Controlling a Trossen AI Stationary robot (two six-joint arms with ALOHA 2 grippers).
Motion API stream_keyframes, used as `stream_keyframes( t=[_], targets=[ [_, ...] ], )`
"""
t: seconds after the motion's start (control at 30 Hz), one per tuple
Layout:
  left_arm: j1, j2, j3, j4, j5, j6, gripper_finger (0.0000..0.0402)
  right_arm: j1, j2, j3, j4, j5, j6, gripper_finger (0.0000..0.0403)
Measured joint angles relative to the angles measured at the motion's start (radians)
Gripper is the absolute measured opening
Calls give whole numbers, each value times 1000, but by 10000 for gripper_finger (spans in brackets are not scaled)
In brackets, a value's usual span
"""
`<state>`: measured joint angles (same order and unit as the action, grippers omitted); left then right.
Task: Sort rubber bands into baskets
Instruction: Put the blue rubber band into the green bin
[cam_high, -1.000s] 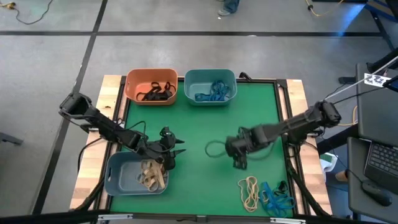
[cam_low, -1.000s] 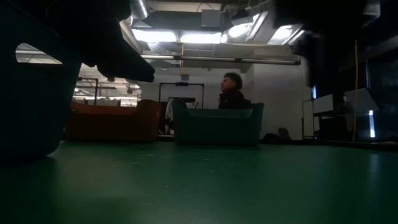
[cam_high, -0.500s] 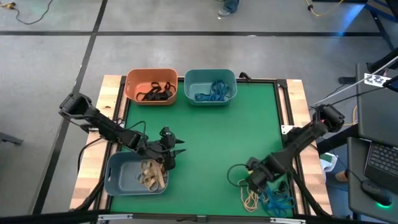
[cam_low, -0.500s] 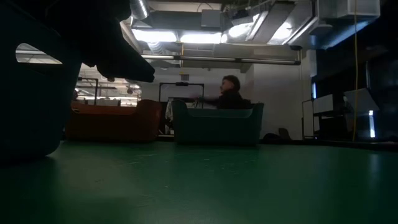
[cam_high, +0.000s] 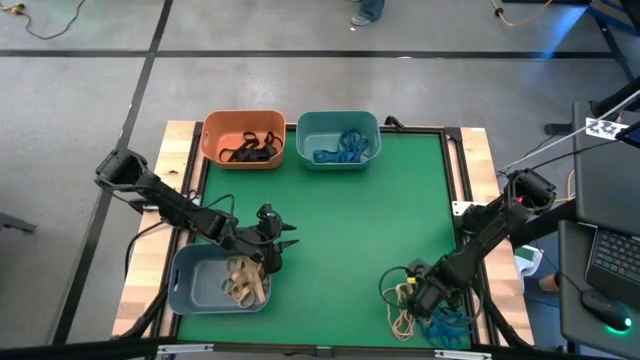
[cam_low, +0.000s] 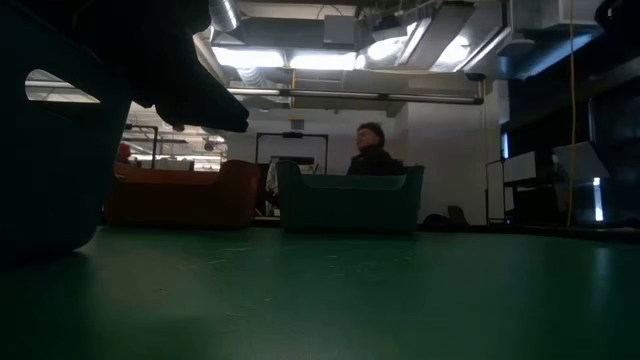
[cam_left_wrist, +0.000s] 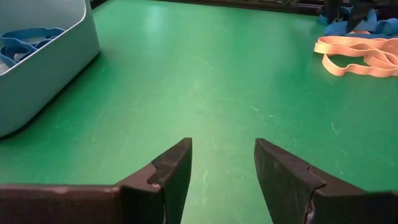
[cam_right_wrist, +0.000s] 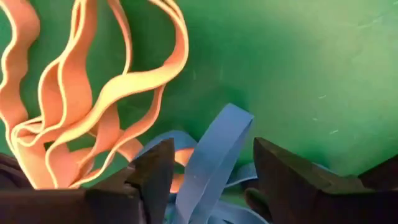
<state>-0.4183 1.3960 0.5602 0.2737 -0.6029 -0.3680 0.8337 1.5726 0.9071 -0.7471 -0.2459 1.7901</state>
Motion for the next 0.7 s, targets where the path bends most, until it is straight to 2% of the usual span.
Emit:
stream_keyframes(
  t=[0.1,0.4,0.47,0.6,0.7],
  targets=[
    [0,0,0,0,0,0,170,-3,0,-8,-1,0,-24,180],
    [0,0,0,0,0,0,170,-2,0,-8,36,3,-130,20],
    [0,0,0,0,0,0,170,-2,0,-8,37,20,-169,7],
    [0,0,0,0,0,0,170,-4,-1,-2,30,26,-204,17],
    [0,0,0,0,0,0,170,-18,-4,33,-14,28,-243,8]
  ],
)
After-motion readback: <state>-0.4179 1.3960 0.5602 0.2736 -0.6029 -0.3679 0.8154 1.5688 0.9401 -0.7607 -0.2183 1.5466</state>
